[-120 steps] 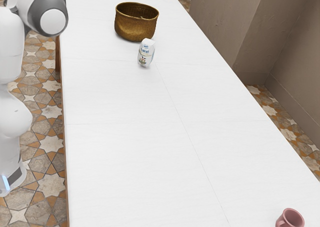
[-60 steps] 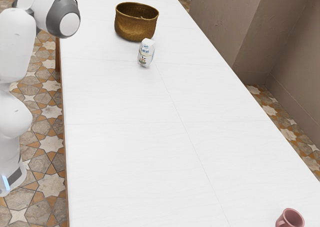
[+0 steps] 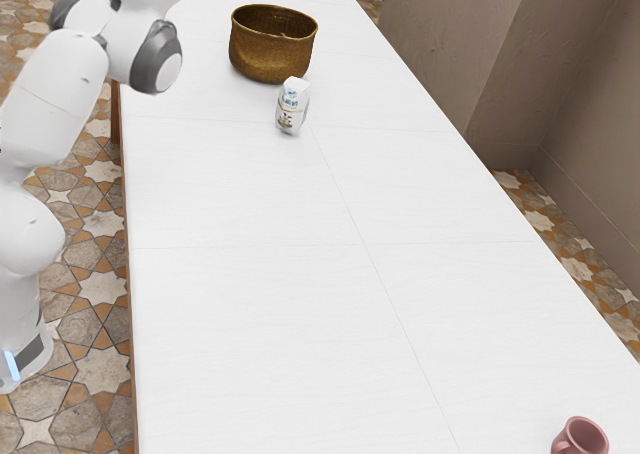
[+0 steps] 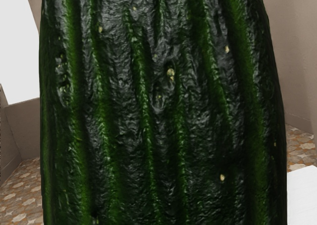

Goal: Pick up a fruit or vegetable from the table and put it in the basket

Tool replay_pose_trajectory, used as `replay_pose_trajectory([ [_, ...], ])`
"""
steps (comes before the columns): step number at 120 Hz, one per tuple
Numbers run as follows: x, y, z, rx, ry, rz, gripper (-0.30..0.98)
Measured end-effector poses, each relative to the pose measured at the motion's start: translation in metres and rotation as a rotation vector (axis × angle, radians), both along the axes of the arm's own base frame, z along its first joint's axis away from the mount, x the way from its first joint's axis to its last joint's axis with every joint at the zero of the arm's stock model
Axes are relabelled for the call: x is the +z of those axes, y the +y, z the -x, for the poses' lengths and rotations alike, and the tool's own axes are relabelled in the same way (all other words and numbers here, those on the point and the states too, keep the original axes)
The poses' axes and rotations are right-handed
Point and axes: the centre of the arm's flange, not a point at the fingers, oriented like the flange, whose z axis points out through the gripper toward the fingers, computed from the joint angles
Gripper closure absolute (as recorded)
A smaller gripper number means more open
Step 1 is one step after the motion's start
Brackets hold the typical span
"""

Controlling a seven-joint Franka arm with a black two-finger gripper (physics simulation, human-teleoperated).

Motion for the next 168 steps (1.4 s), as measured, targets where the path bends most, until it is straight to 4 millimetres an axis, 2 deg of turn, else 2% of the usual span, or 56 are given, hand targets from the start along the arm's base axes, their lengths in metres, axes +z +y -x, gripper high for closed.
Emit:
replay_pose_trajectory([
  [11, -0.016, 0.005, -0.012, -0.003, -0.002, -0.039, 0.56],
  [34, -0.035, 0.022, -0.011, 0.028, -0.013, -0.093, 0.56],
  [84, -0.028, 0.019, -0.012, 0.018, -0.128, -0.115, 0.56],
  [104, -0.045, 0.026, -0.018, 0.006, -0.136, -0.117, 0.56],
  [120, -0.046, 0.026, -0.019, 0.002, -0.152, -0.121, 0.56],
  [133, -0.046, 0.027, -0.017, 0.003, -0.164, -0.126, 0.3],
  [141, -0.046, 0.027, -0.018, 0.003, -0.171, -0.127, 0.18],
  [153, -0.046, 0.028, -0.017, 0.004, -0.181, -0.128, 0.09],
  [168, -0.044, 0.029, -0.015, 0.009, -0.191, -0.132, 0.04],
])
